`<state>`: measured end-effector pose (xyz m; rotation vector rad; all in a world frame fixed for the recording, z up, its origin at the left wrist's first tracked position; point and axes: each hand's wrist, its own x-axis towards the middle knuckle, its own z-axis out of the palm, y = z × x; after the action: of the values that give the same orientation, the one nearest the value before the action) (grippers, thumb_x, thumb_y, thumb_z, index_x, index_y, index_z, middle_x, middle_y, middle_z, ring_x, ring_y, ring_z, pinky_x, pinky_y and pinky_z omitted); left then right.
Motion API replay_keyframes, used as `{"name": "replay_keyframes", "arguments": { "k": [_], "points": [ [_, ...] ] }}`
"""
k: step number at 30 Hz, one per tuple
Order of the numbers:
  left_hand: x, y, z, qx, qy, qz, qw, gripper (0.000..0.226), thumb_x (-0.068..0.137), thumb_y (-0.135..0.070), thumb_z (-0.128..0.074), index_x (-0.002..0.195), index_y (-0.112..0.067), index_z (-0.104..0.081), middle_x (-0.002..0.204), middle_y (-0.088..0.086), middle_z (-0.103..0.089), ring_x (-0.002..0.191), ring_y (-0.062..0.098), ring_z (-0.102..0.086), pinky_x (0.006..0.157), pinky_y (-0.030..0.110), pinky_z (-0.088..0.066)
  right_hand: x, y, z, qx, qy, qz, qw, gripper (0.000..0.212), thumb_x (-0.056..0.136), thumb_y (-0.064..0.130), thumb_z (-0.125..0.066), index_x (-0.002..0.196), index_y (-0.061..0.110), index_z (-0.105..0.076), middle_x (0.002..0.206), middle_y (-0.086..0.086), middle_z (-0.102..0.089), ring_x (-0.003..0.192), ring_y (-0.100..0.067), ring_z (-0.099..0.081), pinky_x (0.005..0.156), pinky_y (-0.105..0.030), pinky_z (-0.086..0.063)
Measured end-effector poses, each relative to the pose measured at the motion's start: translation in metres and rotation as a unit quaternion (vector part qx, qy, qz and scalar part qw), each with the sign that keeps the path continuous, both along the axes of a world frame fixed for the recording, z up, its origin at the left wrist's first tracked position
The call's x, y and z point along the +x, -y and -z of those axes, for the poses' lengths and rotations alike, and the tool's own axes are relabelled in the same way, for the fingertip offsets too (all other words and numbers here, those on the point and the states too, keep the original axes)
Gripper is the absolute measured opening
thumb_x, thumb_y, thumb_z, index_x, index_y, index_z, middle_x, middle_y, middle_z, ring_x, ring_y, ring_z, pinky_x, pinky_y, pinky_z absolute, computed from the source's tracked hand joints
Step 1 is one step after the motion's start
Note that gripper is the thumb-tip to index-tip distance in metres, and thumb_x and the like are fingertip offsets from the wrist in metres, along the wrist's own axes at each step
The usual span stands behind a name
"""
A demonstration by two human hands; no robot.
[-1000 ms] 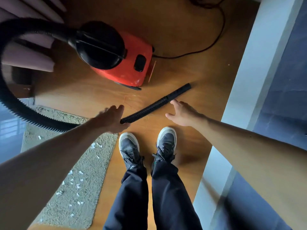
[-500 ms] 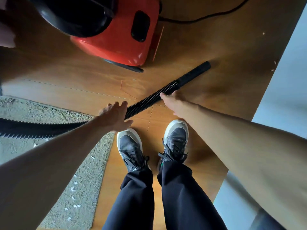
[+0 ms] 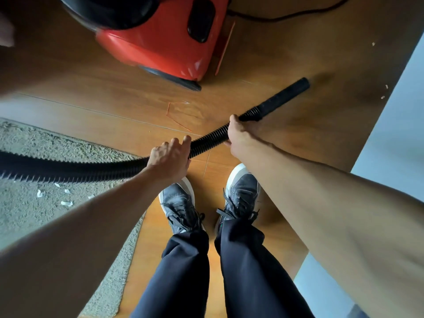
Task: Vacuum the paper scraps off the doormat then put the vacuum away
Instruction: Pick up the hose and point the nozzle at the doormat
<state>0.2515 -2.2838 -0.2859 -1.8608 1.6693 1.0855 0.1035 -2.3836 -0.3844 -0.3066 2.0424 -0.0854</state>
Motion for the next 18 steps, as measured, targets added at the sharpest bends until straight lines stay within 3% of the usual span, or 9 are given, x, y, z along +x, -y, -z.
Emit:
{"name": "replay_keyframes", "arguments": {
  "k": [2,9,14,18],
  "points": [
    [-0.004,-0.002,-0.021,-0.007,-0.009,-0.005,1.0,0.056,0.099,-0.036,-0.052,0.143,-0.011,-0.028,0.119,0.013,-0.057,0.101,0.031,-0.062,0.073,0.039,-0.044,0.009,0.008,-0.064,-0.02,-0.027,-0.014,0.999,0.051,0.078,0.036,-0.068,0.113,0.006,-0.049,0.096,-0.009,-0.069,0.079,-0.029,-0.07,0.074,-0.04,-0.062],
    [-0.009,-0.005,-0.12,0.007,0.0,-0.03,1.0,0.054,0.104,-0.033,-0.044,0.147,-0.013,-0.02,0.131,0.013,-0.051,0.115,0.03,-0.056,0.1,0.05,-0.046,0.011,0.029,-0.199,-0.083,-0.015,-0.016,0.996,0.043,0.083,0.02,-0.068,0.115,0.013,-0.041,0.098,-0.007,-0.064,0.088,-0.03,-0.067,0.08,-0.045,-0.06],
    [-0.001,0.009,-0.195,-0.011,-0.019,-0.069,0.997,0.055,0.103,-0.035,-0.044,0.146,-0.009,-0.022,0.126,0.015,-0.054,0.11,0.03,-0.058,0.094,0.047,-0.051,0.028,0.046,-0.296,-0.194,0.042,-0.1,0.975,0.047,0.085,0.011,-0.069,0.126,0.011,-0.045,0.104,0.001,-0.057,0.098,-0.026,-0.063,0.086,-0.03,-0.049],
    [0.004,0.028,-0.252,-0.03,-0.024,-0.117,0.992,0.061,0.1,-0.04,-0.049,0.146,-0.008,-0.023,0.123,0.014,-0.054,0.106,0.027,-0.058,0.086,0.041,-0.054,0.04,0.06,-0.368,-0.257,0.073,-0.205,0.942,0.054,0.089,0.017,-0.068,0.135,0.01,-0.041,0.117,0.0,-0.05,0.112,-0.024,-0.057,0.09,-0.023,-0.038]
  ]
}}
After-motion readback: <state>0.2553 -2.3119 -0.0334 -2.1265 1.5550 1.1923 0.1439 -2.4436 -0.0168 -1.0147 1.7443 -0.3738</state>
